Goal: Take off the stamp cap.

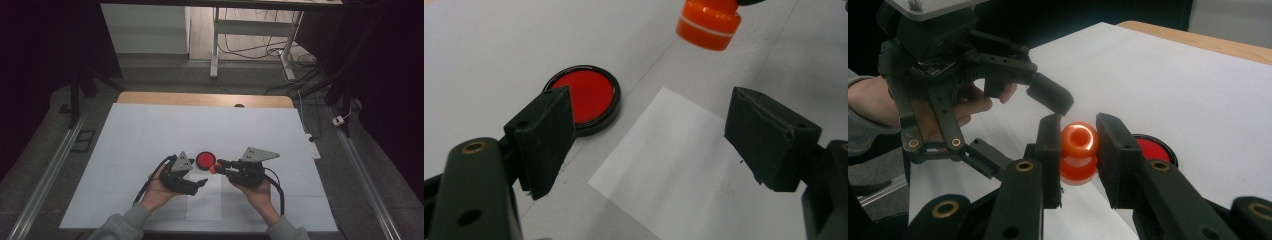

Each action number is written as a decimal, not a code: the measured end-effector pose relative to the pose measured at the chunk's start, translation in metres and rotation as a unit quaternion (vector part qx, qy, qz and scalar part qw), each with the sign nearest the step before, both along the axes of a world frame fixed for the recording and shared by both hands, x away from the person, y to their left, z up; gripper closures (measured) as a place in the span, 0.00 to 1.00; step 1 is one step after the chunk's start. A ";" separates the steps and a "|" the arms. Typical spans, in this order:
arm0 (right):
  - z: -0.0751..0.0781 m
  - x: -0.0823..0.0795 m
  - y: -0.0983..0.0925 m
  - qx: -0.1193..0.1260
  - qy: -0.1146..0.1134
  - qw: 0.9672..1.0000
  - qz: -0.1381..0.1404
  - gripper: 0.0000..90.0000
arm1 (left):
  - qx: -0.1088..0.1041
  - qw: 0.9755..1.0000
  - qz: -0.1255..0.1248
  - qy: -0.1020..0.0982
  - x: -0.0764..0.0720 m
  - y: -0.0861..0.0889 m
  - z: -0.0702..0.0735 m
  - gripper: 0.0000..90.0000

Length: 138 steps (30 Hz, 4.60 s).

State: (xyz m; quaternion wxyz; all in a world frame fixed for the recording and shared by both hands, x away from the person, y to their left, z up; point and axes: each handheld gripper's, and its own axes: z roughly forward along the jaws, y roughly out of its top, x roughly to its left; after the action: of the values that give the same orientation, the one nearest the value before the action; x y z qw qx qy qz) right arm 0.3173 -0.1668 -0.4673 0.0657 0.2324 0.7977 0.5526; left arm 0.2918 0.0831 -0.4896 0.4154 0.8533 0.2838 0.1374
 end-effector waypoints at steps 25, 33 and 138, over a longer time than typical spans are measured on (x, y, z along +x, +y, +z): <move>-0.005 -0.001 0.006 -0.009 0.005 1.000 0.006 0.80 | 0.007 1.000 -0.025 -0.007 0.001 -0.025 0.000 0.31; -0.005 0.000 0.005 -0.010 0.005 1.000 0.006 0.80 | 0.010 0.999 -0.030 -0.013 0.002 -0.029 0.000 0.40; -0.017 -0.003 0.008 0.023 0.022 0.999 -0.016 0.79 | 0.050 0.998 -0.037 -0.032 0.000 -0.035 -0.009 0.73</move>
State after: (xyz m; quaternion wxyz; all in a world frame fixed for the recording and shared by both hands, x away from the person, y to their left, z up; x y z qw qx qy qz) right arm 0.3139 -0.1585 -0.4846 0.0515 0.2588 0.7821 0.5645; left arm 0.2919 0.0478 -0.4984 0.3857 0.8782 0.2311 0.1629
